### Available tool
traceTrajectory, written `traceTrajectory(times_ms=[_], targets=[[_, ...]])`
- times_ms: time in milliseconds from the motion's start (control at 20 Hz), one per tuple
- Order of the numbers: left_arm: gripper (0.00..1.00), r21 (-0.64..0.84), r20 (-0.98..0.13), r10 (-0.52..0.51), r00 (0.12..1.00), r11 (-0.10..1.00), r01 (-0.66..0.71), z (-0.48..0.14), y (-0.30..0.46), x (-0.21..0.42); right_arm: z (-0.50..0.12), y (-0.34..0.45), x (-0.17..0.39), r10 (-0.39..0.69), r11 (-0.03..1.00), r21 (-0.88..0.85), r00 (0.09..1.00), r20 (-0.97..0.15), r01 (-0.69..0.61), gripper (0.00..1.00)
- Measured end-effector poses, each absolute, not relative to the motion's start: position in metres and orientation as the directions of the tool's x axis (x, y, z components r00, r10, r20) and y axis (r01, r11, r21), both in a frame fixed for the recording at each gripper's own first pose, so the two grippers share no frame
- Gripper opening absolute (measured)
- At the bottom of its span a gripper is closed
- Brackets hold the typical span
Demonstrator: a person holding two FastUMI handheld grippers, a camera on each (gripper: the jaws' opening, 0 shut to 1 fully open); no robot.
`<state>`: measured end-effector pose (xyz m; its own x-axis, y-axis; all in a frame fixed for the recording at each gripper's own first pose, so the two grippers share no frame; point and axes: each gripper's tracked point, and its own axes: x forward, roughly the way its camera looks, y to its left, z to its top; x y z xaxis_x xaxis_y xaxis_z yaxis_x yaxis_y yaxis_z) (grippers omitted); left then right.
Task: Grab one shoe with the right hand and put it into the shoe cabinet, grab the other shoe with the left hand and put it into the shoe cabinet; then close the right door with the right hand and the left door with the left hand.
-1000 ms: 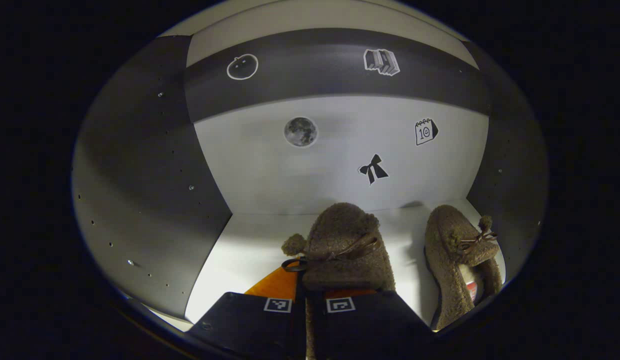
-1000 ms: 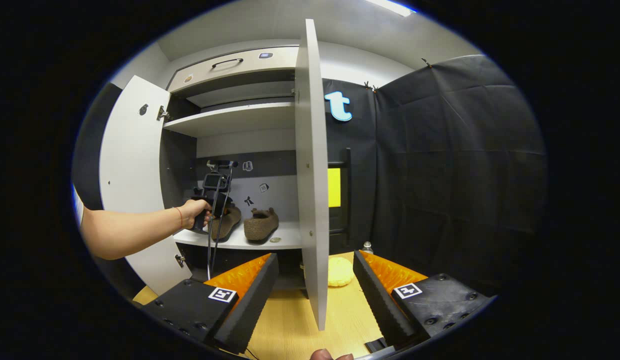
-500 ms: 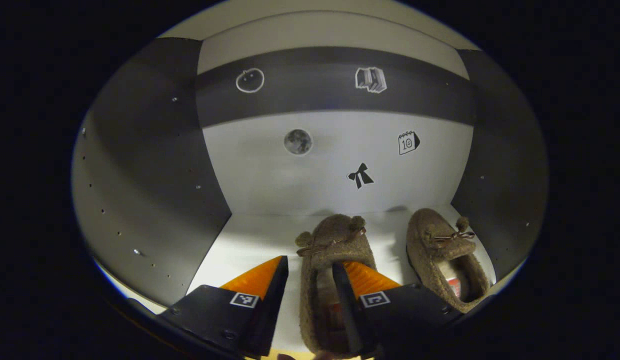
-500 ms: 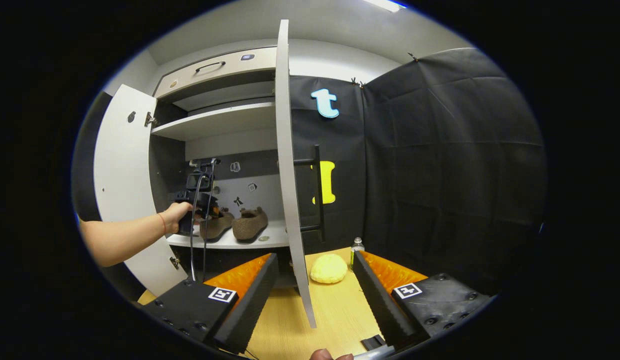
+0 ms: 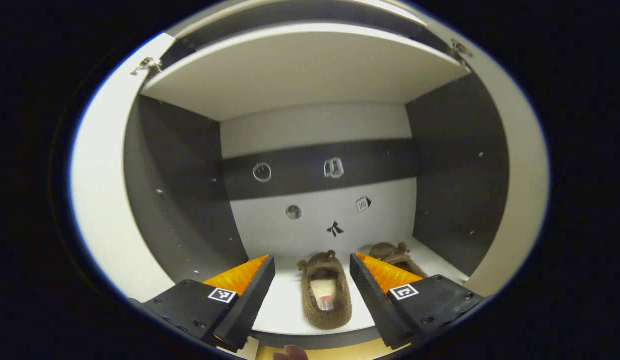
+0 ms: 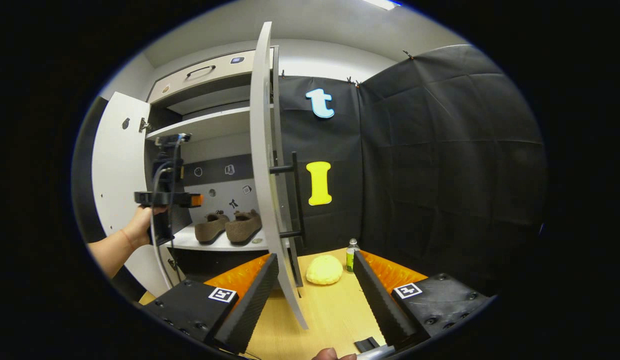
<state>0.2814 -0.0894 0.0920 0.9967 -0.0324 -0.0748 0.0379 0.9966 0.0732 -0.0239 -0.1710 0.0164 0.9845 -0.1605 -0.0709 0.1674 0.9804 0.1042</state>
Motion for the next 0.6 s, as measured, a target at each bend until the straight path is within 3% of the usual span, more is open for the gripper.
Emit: traceTrajectory(times_ms=[50, 250, 550, 600], targets=[[0.99, 0.049, -0.038, -0.054, 0.998, 0.997, 0.055, 0.102, -0.094, 0.266, 0.019, -0.175, -0.021, -0.162, 0.98, 0.11, 0.985, -0.066, 0.169, 0.98], [0.99, 0.01, 0.027, -0.079, 0.997, 0.997, 0.079, 0.118, -0.095, 0.201, 0.021, -0.201, -0.012, -0.188, 0.972, 0.133, 0.979, -0.075, 0.196, 0.98], [0.94, -0.038, 0.0, -0.071, 0.997, 0.997, 0.071, 0.091, -0.096, 0.122, 0.032, -0.227, 0.018, -0.177, 0.973, 0.139, 0.982, -0.063, 0.185, 0.98], [0.96, -0.056, -0.004, -0.078, 0.997, 0.995, 0.078, 0.087, -0.099, 0.108, 0.032, -0.229, 0.023, -0.171, 0.975, 0.132, 0.983, -0.06, 0.178, 0.98]])
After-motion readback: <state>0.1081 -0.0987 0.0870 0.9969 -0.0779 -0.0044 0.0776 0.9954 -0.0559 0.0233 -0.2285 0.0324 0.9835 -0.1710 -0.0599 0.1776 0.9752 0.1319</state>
